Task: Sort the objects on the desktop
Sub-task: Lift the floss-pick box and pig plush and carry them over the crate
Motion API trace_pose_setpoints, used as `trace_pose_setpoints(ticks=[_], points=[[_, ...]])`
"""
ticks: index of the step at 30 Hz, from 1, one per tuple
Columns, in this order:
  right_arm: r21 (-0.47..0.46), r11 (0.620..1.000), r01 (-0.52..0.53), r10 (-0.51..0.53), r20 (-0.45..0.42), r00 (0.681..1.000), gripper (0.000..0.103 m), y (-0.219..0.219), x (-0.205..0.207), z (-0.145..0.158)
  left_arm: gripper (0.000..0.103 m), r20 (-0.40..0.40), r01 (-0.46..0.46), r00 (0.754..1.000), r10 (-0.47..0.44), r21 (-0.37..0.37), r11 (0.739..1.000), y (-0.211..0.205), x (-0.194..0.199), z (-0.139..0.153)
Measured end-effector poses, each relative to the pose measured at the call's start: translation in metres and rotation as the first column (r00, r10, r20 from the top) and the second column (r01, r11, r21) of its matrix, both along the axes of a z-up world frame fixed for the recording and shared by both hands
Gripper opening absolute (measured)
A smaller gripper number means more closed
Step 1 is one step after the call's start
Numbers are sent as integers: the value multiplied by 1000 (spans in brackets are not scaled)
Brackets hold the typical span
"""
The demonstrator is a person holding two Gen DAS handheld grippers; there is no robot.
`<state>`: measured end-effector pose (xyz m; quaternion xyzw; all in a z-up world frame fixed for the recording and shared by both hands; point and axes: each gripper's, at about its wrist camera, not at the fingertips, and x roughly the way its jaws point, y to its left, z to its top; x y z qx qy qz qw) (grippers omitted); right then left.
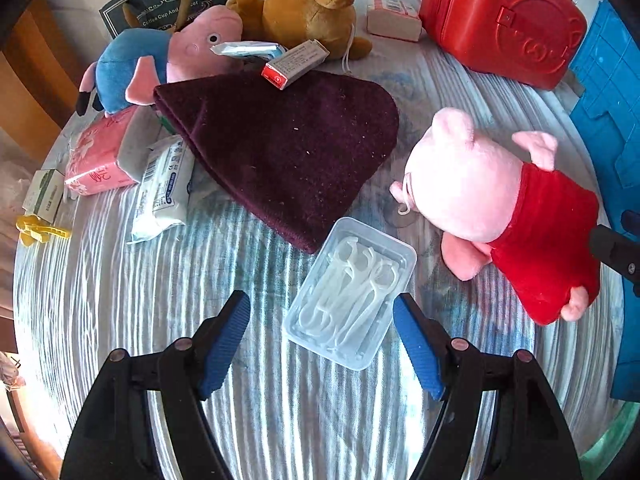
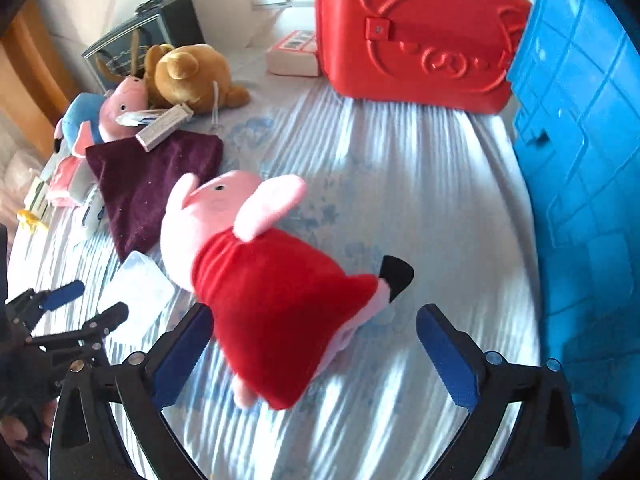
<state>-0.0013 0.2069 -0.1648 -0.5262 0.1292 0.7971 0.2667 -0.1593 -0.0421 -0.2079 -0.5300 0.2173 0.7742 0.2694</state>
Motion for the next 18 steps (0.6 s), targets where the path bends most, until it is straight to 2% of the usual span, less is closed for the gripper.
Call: trace_pose_setpoints(ticks=[5, 11, 14, 16, 18], points=[[16, 998, -64, 63, 50, 997, 103, -10, -13, -5, 75, 24, 39, 999, -38, -48, 998, 13, -7, -17], [3, 995, -98, 97, 136, 986, 103, -7, -26, -27, 78, 101, 80, 992, -80, 9, 997, 25, -16, -25], [-10, 994, -107, 107, 169, 980, 103, -5, -33, -41, 77, 137, 100, 987, -90, -66, 993, 34, -17, -41], [-18, 993, -116, 117, 182, 976, 103, -4, -37, -48, 77, 147, 105, 985, -91, -84, 991, 35, -16, -50], [-26, 993, -117, 120, 186, 975, 103, -2, -40, -53, 72, 145, 79, 987, -69, -69, 994, 31, -18, -53]])
